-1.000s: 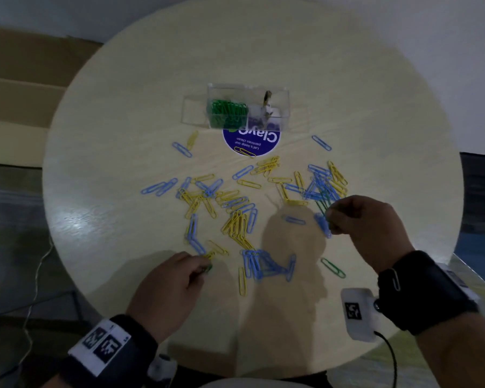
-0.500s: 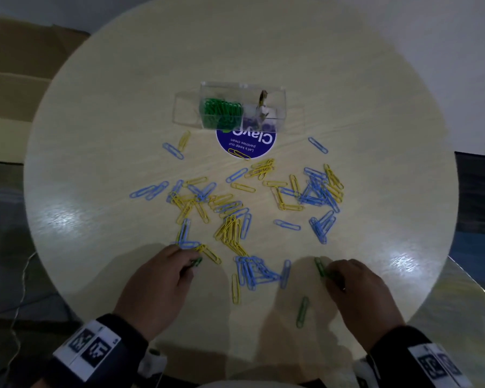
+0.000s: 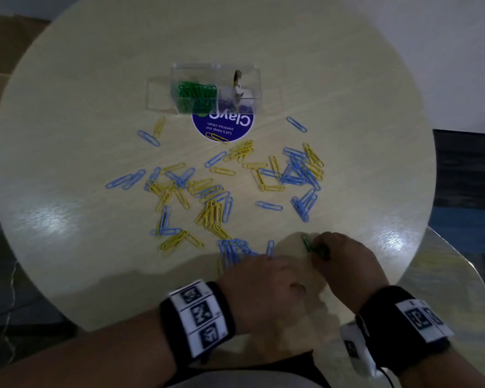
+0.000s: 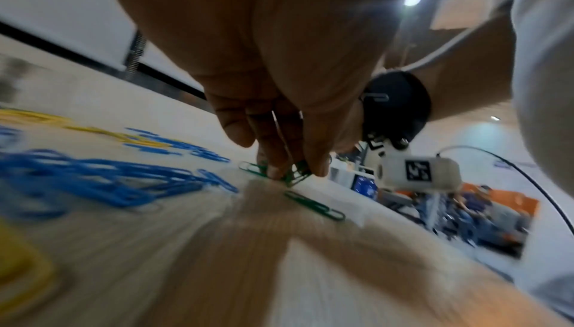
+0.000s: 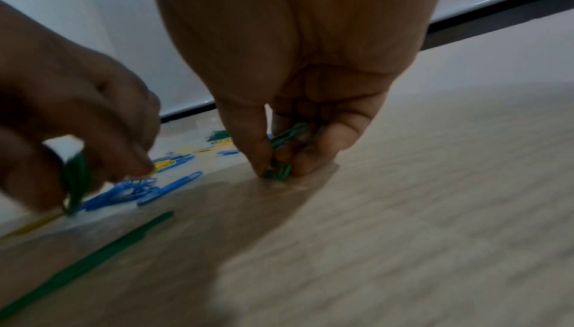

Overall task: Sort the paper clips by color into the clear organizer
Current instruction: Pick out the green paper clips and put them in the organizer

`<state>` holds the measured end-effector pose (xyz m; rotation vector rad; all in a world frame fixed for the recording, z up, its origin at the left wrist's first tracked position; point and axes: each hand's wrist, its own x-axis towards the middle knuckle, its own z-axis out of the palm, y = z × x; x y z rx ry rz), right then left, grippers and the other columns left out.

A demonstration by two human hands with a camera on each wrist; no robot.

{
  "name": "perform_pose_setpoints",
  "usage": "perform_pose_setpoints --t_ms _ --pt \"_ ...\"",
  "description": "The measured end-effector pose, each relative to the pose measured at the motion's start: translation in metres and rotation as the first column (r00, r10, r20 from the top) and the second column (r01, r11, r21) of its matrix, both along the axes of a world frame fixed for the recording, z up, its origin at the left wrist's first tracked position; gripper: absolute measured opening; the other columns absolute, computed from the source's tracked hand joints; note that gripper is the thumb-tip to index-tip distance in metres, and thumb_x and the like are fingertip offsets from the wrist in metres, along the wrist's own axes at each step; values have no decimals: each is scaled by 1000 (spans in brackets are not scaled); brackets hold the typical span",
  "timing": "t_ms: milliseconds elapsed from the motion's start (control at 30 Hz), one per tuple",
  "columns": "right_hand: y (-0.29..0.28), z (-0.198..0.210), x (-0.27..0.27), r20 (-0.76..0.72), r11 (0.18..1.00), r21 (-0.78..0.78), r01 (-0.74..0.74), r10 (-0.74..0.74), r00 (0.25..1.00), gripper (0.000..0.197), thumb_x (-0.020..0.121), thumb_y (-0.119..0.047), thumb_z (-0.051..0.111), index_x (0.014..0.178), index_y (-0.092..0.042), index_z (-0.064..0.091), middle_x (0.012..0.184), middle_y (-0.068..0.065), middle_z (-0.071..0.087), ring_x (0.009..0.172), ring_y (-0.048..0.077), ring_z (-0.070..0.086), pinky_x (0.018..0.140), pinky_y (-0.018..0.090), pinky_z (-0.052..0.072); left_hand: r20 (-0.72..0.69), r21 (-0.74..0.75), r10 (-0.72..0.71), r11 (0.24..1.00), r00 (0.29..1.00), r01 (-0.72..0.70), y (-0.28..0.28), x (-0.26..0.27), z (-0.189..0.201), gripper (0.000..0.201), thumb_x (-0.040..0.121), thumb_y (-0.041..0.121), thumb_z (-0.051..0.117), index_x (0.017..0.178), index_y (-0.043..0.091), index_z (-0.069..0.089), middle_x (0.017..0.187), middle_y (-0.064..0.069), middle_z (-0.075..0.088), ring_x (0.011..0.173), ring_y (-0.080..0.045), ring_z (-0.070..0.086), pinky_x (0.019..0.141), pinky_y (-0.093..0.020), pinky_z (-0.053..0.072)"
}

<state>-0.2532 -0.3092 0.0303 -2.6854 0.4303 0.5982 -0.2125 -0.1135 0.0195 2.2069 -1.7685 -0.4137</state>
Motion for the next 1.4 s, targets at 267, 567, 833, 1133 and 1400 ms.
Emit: perform_pose_setpoints --t_ms 267,567,833,1133,1400 --pt "1 -6 9 133 997 60 -43 35 991 16 75 -19 67 91 -15 68 86 12 66 85 37 62 69 36 47 27 194 -13 981 1000 8 5 7 -6 13 76 14 59 82 21 67 86 1 62 82 -23 61 57 -34 52" --pt "17 -11 23 216 992 104 -67 44 975 13 75 -21 66 86 -16 69 85 12 70 82 36 64 67 36 50 136 291 155 938 978 -189 16 -9 -1 32 73 1 58 103 4 67 95 -12 62 70 -27 59 51 -35 51" --pt "13 12 73 240 936 340 96 -185 953 7 76 -21 76 79 -25 72 69 -5 69 66 11 64 66 25 49 -310 143 675 729 669 -669 45 45 23 13 86 24 60 100 23 62 93 1 62 87 -20 58 73 -35 46" --pt "39 47 220 286 875 482 48 -209 935 5 73 -22 74 77 -20 72 65 1 71 57 17 67 65 41 59 -401 -71 895 185 198 -980 58 223 49 8 84 20 65 90 17 69 77 -3 72 74 -19 68 71 -27 50" --pt "86 45 315 215 929 371 -14 -71 974 14 75 -26 72 74 -12 75 72 7 71 77 25 69 75 35 56 -297 -49 940 163 170 -985 49 294 28 27 88 19 62 112 9 71 110 -9 72 105 -23 65 92 -27 47"
